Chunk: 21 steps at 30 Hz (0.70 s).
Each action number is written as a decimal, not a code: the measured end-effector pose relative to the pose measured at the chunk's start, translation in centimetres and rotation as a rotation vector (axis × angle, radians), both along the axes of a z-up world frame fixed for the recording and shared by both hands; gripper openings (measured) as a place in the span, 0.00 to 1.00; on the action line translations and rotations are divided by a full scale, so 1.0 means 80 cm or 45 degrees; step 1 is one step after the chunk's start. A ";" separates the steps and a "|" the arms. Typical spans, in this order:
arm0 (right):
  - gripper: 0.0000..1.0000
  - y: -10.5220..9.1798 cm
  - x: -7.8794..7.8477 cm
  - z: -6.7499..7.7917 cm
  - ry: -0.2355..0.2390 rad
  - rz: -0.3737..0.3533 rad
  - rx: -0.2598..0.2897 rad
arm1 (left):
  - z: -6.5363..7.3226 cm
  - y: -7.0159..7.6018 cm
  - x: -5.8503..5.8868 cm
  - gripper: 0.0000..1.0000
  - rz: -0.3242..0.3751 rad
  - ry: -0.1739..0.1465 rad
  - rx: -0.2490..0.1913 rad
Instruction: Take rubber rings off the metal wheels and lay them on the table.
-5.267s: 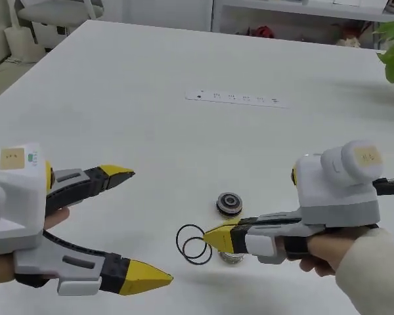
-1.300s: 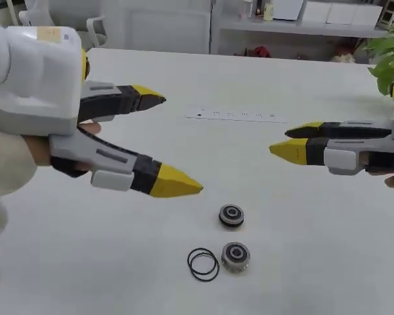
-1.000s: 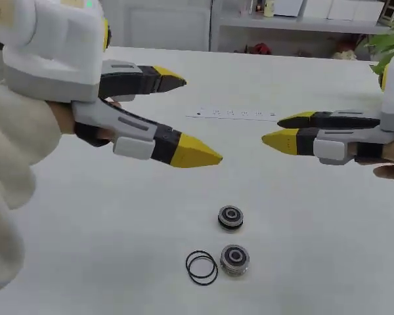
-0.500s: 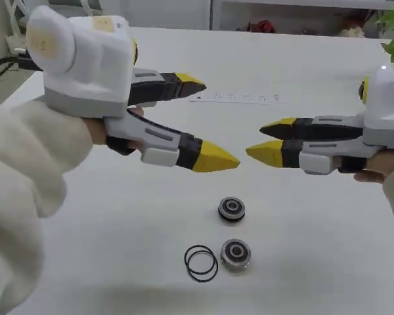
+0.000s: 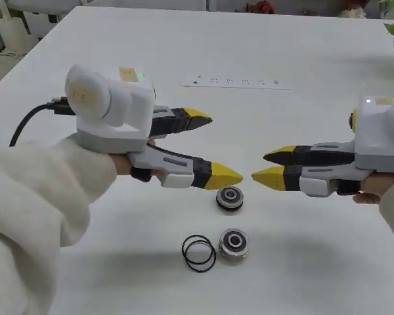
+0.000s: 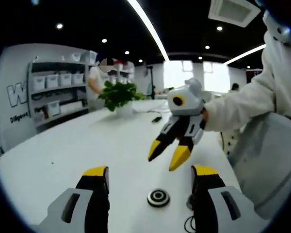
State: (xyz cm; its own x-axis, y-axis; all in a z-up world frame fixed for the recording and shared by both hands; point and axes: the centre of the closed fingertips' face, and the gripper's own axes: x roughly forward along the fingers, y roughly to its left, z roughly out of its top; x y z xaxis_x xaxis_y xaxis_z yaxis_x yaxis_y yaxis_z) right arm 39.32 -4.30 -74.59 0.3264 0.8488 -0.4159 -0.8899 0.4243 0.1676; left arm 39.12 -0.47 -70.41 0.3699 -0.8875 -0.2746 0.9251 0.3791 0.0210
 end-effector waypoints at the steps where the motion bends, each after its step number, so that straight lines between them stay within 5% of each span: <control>1: 0.30 0.000 -0.002 -0.004 0.004 0.000 -0.014 | -0.004 0.001 0.001 0.68 0.006 0.006 0.012; 21: 0.27 0.016 -0.018 -0.053 0.023 0.024 -0.141 | -0.066 0.003 -0.001 0.41 0.113 0.082 0.050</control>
State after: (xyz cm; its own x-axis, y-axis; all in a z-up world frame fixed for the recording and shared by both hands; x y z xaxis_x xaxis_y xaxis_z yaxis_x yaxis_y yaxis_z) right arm 37.85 -3.03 -78.82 0.3025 0.8031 -0.5134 -0.8951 0.4245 0.1367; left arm 39.06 -0.21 -75.70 0.4271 -0.8402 -0.3343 0.8879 0.4595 -0.0207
